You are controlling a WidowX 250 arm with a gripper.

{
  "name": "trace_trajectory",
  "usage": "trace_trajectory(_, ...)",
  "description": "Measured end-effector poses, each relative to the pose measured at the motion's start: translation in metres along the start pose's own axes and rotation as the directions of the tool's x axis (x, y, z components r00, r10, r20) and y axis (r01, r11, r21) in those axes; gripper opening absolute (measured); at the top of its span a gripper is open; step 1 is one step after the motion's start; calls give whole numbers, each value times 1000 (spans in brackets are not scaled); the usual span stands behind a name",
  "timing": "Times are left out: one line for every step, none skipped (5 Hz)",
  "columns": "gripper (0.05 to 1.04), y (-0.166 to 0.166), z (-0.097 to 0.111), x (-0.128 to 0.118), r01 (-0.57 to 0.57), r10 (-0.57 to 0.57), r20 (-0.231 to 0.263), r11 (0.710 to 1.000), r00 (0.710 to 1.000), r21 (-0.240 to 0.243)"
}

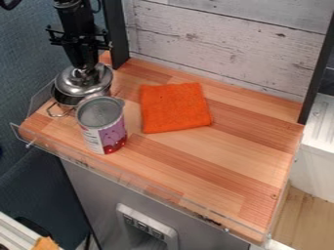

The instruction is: Covered the pot in the left side with a pot lid

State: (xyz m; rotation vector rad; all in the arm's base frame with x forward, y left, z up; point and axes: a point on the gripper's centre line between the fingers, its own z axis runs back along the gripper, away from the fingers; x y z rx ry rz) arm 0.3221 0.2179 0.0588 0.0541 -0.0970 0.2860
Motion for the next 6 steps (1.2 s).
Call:
trace_trajectory(265,11,-9,-8,-28,29,-41,999,999,23)
trace_trajectory(265,10,-12,-7,-15,16,-49,1000,999,25)
trace_trajectory(327,4,-14,-9,-1,1,-53,1000,999,-2)
trace_trajectory(622,-12,-6,-12,49,-49,-37,999,998,-9)
trace_trajectory(916,-22,28,-6,113,-114,55,993,992,29)
trace_trajectory(1014,-21,32,-9,161,-162,33,986,986,38)
